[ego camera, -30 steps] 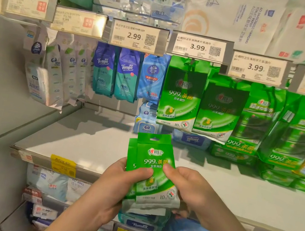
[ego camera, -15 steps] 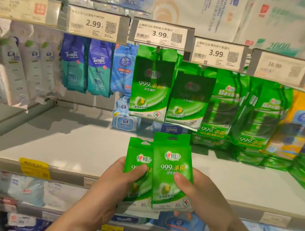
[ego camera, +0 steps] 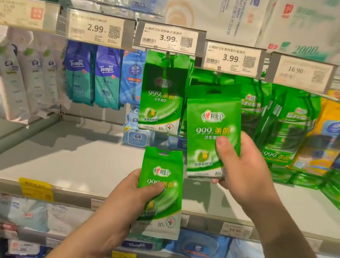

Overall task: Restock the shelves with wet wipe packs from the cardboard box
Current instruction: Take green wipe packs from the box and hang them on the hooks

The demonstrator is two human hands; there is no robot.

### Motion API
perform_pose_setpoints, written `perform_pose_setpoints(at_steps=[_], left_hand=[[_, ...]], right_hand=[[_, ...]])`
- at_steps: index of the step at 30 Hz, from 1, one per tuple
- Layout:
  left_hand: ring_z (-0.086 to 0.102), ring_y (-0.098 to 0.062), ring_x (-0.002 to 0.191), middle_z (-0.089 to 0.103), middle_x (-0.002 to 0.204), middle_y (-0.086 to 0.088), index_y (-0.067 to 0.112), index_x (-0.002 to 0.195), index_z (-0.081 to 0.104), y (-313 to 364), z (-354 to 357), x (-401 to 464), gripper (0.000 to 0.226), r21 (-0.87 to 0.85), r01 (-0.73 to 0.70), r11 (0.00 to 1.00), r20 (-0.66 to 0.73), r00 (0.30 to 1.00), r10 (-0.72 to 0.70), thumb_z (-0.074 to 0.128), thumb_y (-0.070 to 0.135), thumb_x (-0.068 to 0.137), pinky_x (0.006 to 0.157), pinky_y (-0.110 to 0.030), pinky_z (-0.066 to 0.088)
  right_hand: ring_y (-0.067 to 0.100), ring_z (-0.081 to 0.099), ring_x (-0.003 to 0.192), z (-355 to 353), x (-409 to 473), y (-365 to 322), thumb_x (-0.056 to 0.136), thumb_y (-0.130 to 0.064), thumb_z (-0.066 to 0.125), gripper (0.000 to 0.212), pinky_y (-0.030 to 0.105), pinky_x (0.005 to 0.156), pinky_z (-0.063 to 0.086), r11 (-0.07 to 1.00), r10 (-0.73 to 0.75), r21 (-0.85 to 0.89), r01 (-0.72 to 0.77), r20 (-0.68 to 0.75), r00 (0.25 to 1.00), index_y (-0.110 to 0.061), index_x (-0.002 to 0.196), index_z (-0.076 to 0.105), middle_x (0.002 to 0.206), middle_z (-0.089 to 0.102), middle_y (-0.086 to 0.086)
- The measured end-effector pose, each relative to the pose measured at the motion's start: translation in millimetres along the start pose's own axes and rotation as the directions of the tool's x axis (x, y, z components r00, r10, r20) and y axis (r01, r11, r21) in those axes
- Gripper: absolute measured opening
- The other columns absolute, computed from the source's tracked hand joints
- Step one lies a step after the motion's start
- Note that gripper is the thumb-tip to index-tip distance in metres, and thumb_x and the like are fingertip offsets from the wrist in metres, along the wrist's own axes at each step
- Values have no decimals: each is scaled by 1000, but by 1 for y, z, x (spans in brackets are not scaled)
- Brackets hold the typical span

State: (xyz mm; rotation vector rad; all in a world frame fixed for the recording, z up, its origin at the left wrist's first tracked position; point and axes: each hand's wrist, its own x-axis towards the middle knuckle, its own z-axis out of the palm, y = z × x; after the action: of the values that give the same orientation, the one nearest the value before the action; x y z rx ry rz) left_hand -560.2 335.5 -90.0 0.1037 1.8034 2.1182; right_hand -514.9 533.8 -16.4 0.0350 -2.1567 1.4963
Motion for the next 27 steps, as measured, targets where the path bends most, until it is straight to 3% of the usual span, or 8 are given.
perform_pose_setpoints(at_steps=[5,8,12,16,18,21,27], left_hand=[[77,-30,97,79,106,-9,12,122,64,0,-4,-2,28,-10,-16,1000,-4,1000,16,67,7,95,84,-39,57],[77,-29,98,79,106,-9,12,123,64,1,-5,-3,28,-19,-21,1000,-17,1000,21,67,7,95,84,-39,57],[77,-28,99,79,107,-8,13,123,64,3,-7,-6,28,-23,-20,1000,-14,1000,20,67,7,96,90,-41,57],[77,-28,98,79,106,-8,13,124,64,4,-8,-7,29,-36,-13,999,-19,1000,13,67,7,96,91,-43,58],[77,-28,98,79,106,-8,13,123,64,5,-9,-7,29,-36,-12,999,-22,1000,11,67,7,95,92,-44,57],[77,-29,97,79,106,-9,13,122,64,5,-9,-7,28,-36,-9,999,-22,1000,8,67,7,95,91,-44,57],[77,-29,97,79,105,-9,13,122,64,3,-6,-8,27,-32,6,999,-14,1000,-6,67,7,96,90,-43,58]], right_hand=[[15,71,108,3,12,-14,97,-61,53,19,43,80,59,996,-62,65,63,-7,998,-49,110,60,114,73,-16],[13,74,97,5,16,-21,101,-50,51,12,32,64,59,989,-51,137,55,-30,998,-46,106,61,109,74,-15],[14,75,84,10,16,-19,103,-45,52,14,31,58,58,988,-14,151,19,-34,999,-39,108,62,102,76,-9],[19,65,72,12,15,-10,103,-42,53,18,22,46,48,989,14,145,-12,-17,1000,-31,113,64,105,74,3],[19,66,75,10,16,-9,104,-43,54,16,23,48,49,989,5,150,-2,-17,1000,-34,112,65,106,74,2],[23,73,96,8,18,-15,101,-49,54,14,38,63,58,989,-41,139,45,-30,999,-44,108,65,110,75,-4],[32,75,87,6,24,-25,104,-46,51,15,36,56,58,987,4,163,10,-84,996,-38,105,64,102,77,-5]])
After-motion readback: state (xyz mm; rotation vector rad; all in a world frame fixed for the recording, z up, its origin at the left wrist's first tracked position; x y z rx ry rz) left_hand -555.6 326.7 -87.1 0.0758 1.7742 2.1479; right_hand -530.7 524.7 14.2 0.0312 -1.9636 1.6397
